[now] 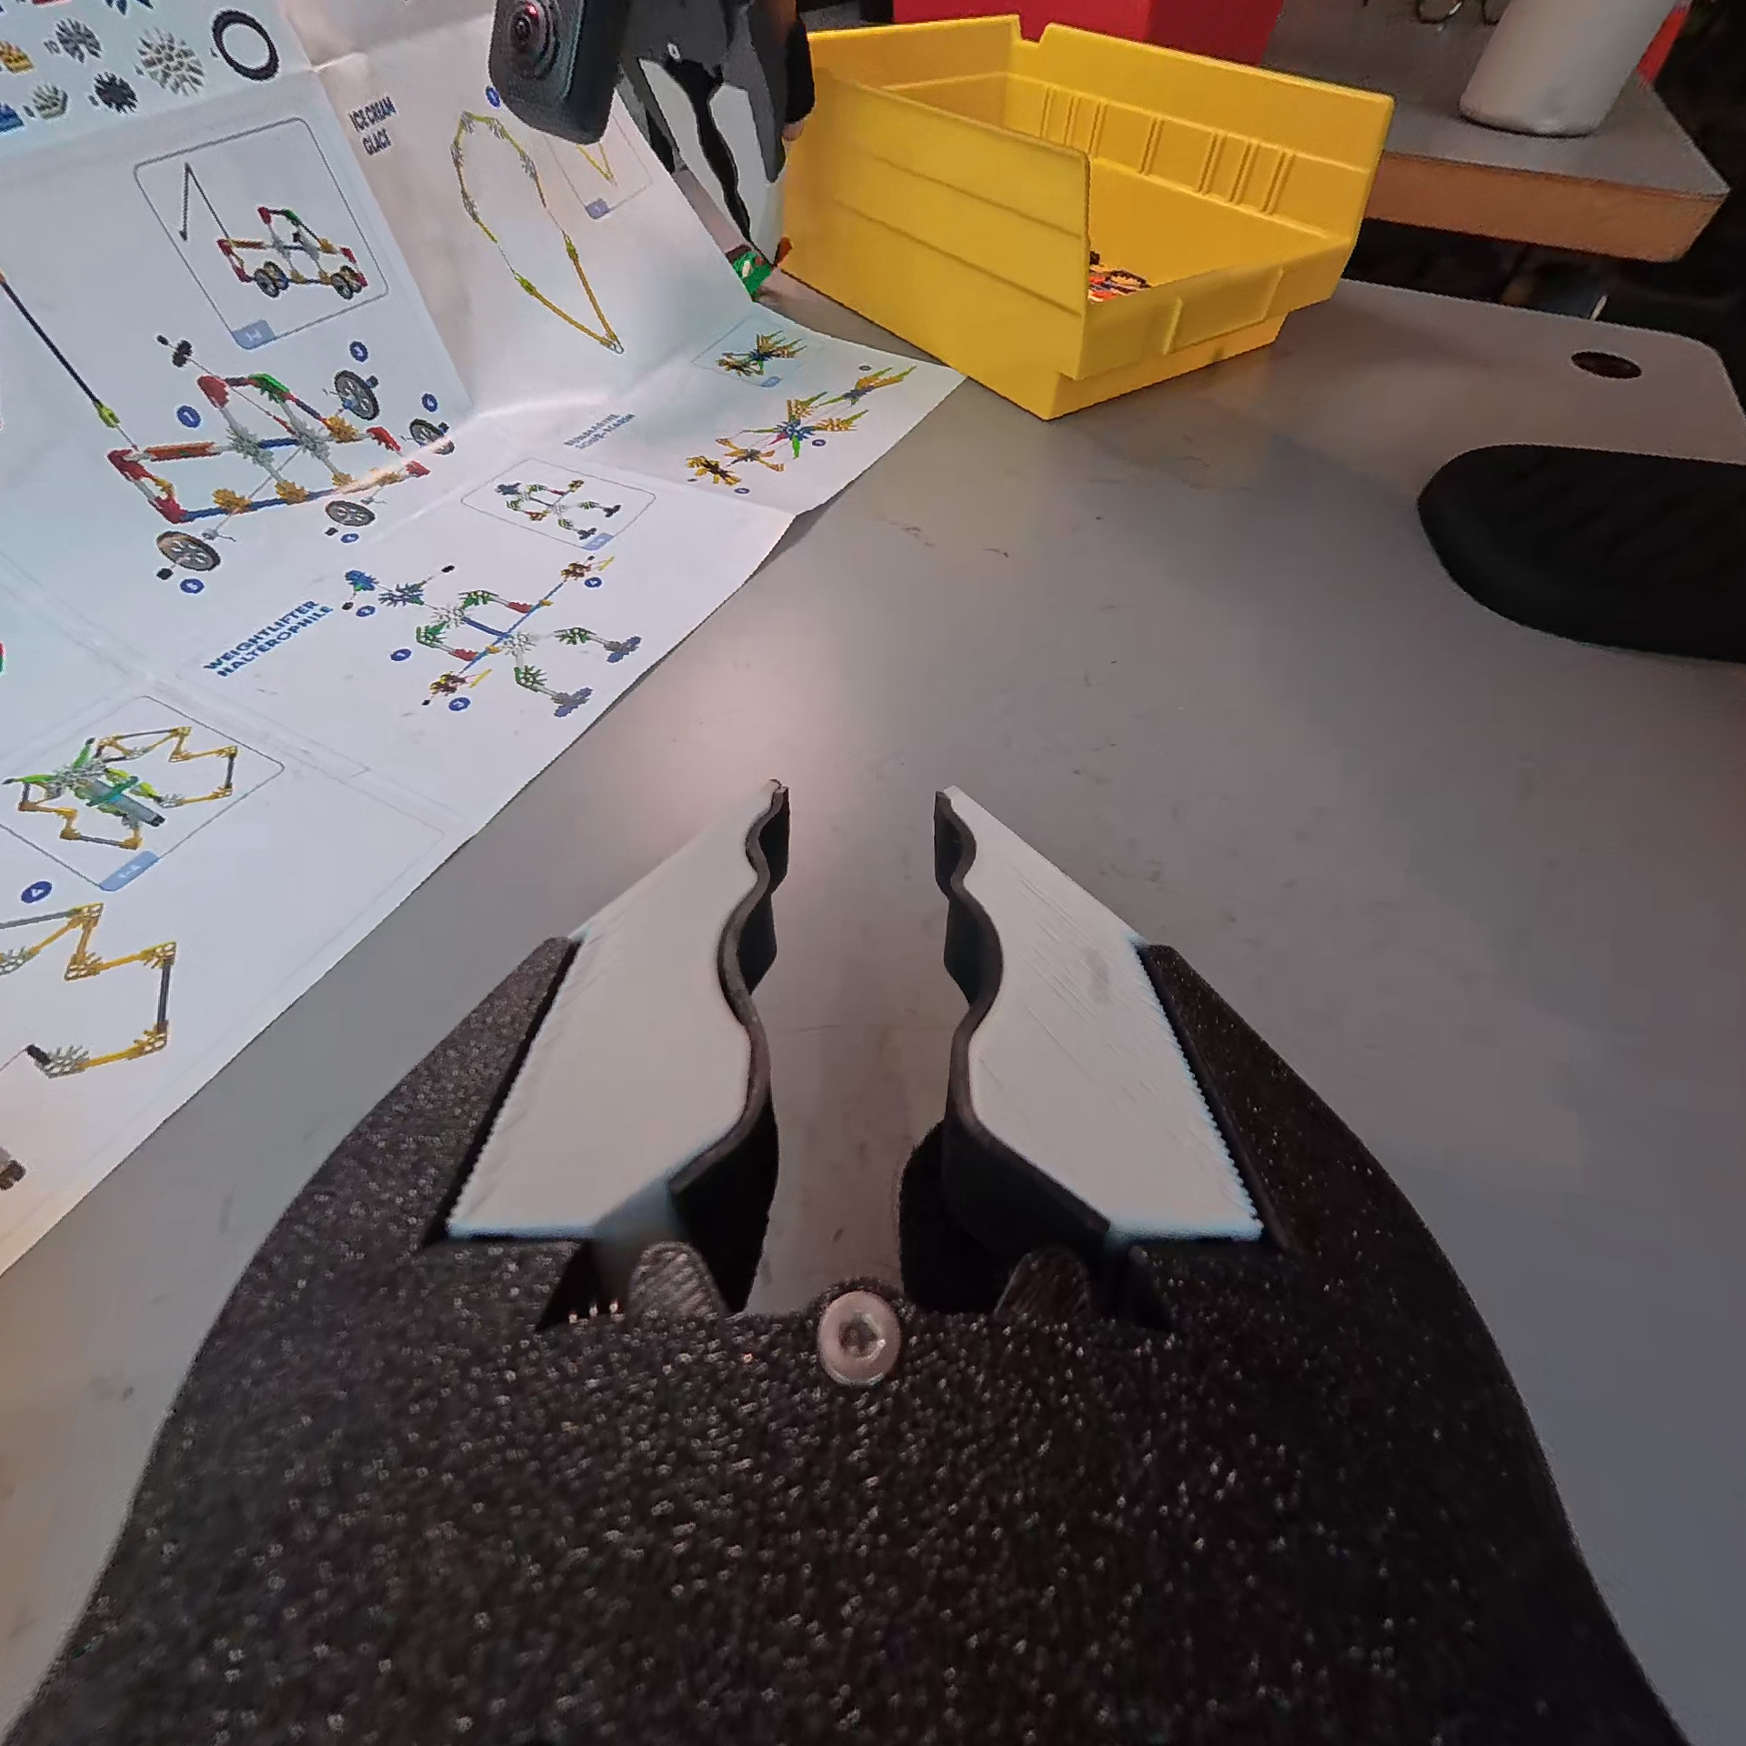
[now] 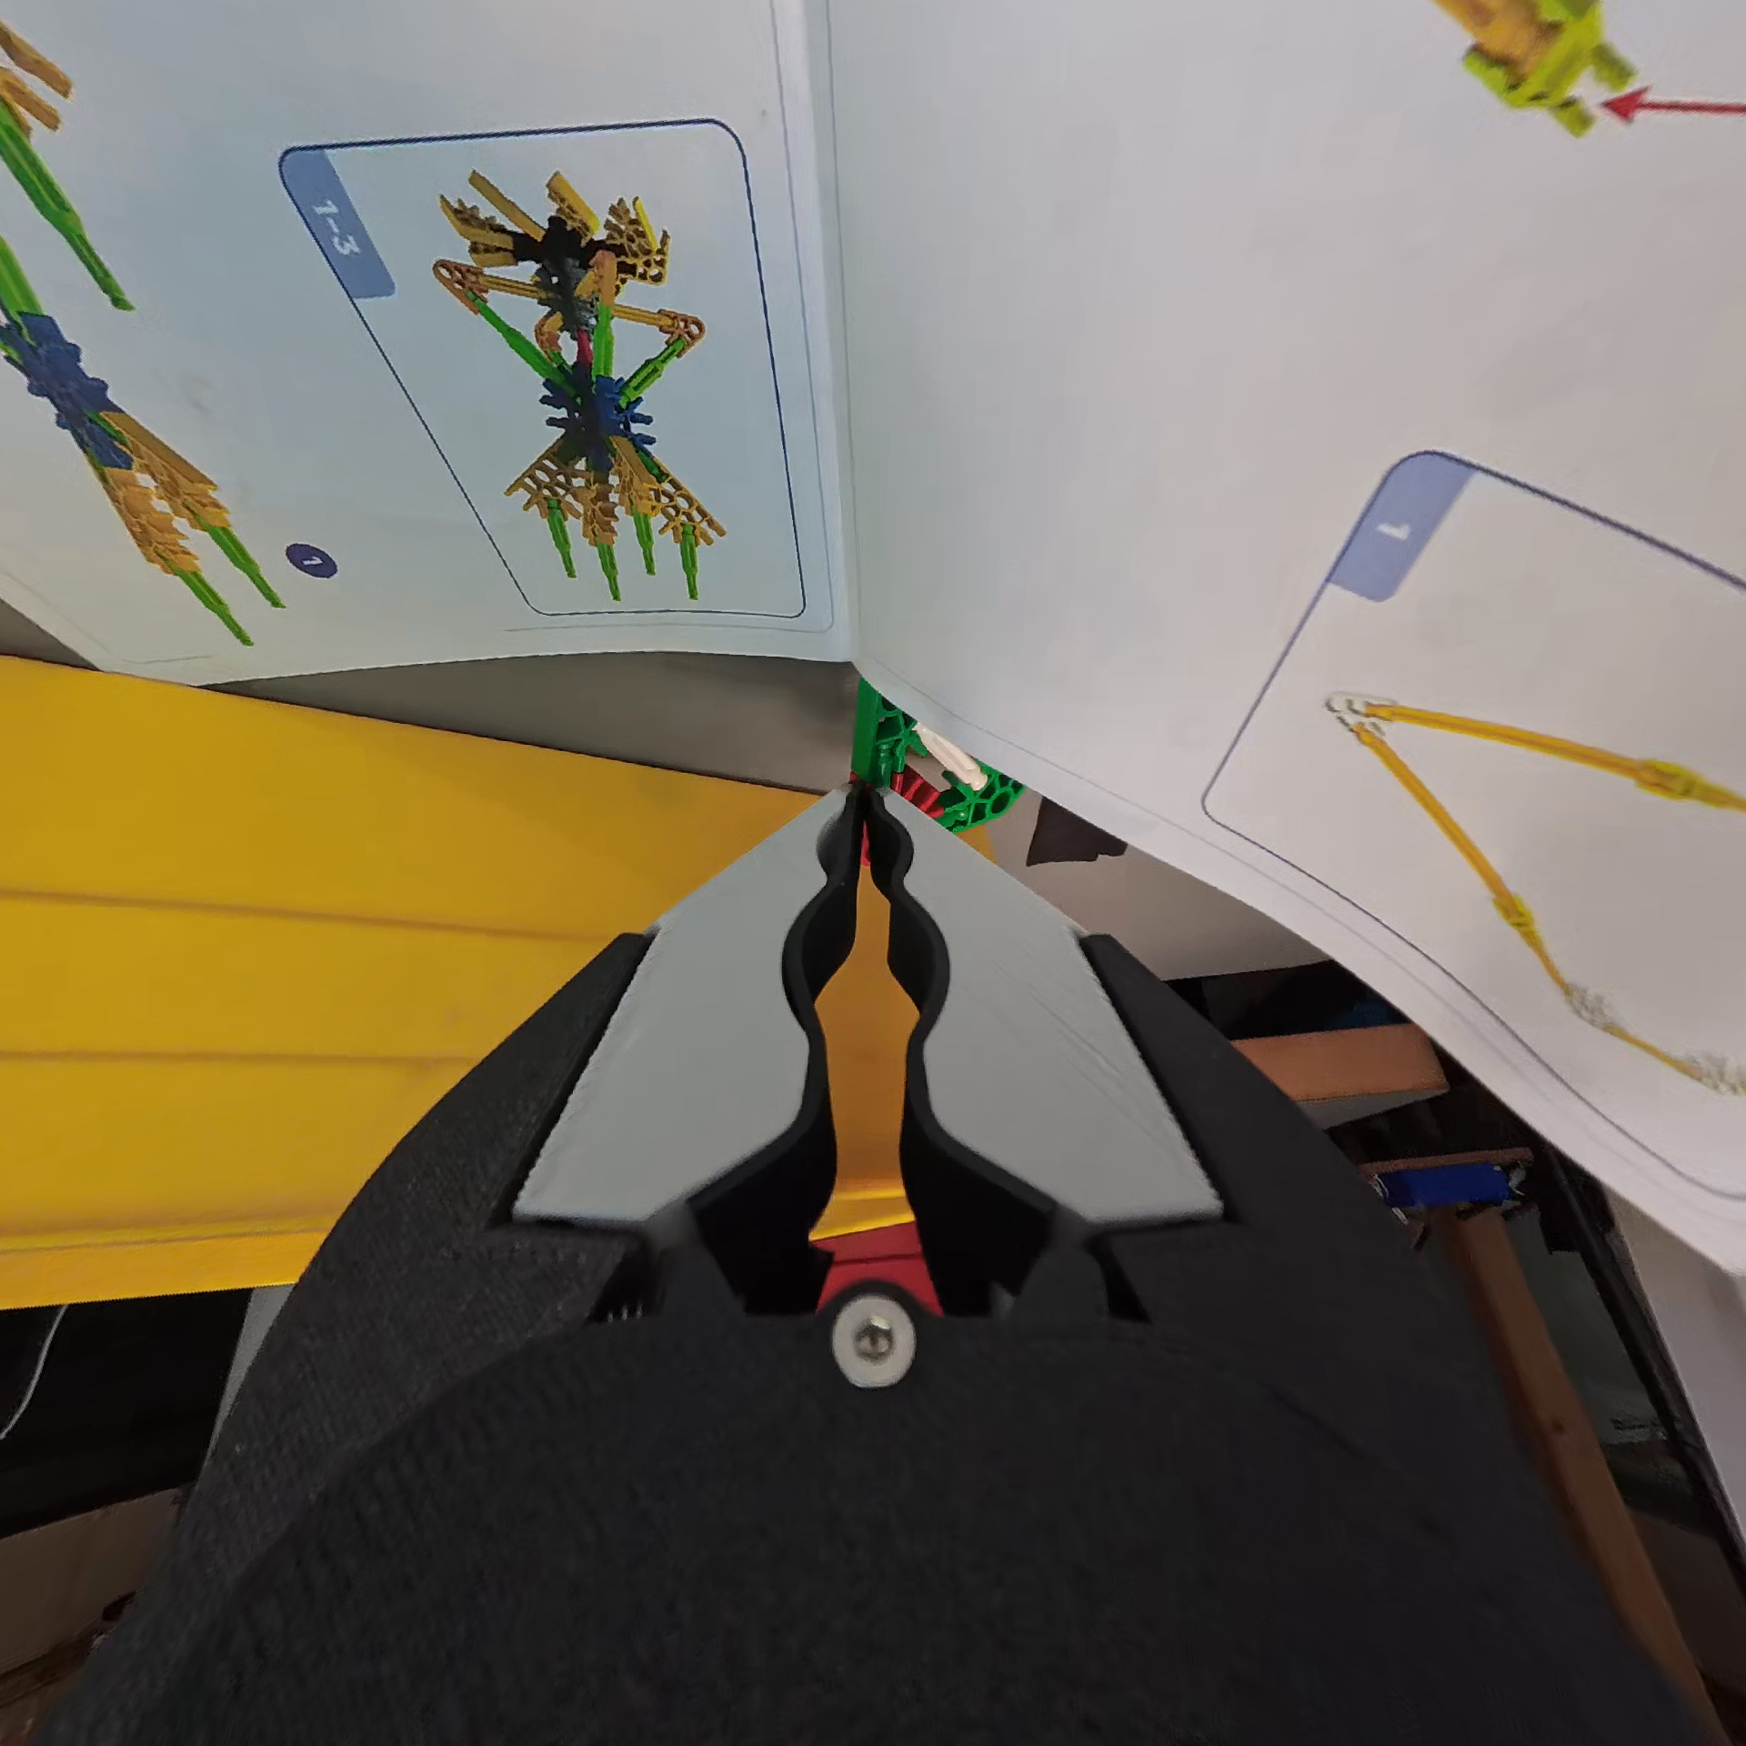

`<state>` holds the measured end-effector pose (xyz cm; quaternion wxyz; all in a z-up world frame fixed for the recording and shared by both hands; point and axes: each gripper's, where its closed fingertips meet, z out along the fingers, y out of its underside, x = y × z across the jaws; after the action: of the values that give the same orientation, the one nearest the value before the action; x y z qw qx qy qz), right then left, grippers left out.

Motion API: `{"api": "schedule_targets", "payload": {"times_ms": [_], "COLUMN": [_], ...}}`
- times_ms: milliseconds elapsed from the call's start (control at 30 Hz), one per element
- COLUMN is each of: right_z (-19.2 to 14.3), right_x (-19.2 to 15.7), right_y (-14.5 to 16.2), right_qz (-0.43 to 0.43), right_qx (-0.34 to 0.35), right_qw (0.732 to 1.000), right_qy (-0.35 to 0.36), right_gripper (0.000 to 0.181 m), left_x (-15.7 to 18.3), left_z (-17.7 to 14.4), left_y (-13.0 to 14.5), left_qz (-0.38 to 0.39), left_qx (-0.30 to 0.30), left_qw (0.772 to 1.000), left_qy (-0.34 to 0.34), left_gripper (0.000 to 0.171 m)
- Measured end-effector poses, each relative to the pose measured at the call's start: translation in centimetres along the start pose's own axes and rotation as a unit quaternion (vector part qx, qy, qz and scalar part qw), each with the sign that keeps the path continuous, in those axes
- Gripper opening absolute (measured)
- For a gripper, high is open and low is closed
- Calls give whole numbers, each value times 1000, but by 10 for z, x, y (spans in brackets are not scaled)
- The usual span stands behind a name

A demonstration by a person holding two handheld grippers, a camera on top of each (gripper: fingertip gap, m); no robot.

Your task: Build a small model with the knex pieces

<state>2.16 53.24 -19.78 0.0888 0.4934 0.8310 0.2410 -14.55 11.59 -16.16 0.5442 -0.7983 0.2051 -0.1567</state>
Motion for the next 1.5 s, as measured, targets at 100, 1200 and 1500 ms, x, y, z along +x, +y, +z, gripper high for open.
{"api": "schedule_targets", "payload": {"times_ms": [100,1200,1500], "right_z": [-16,-85,-182], "right_x": [-8,-35,-54], "right_y": [-3,-5,7], "right_qz": [18,39,120], "right_qx": [36,50,97], "right_qw": [999,998,946], "right_qy": [-20,7,284], "right_gripper": [0,50,50], "left_x": [1,-4,-5], "left_z": [-1,-4,-11], "left_y": [-2,-6,-16], "left_qz": [-5,-22,-66], "left_qx": [6,19,51], "left_qw": [1000,1000,996], "left_qy": [1,2,16], "left_gripper": [29,28,29]}}
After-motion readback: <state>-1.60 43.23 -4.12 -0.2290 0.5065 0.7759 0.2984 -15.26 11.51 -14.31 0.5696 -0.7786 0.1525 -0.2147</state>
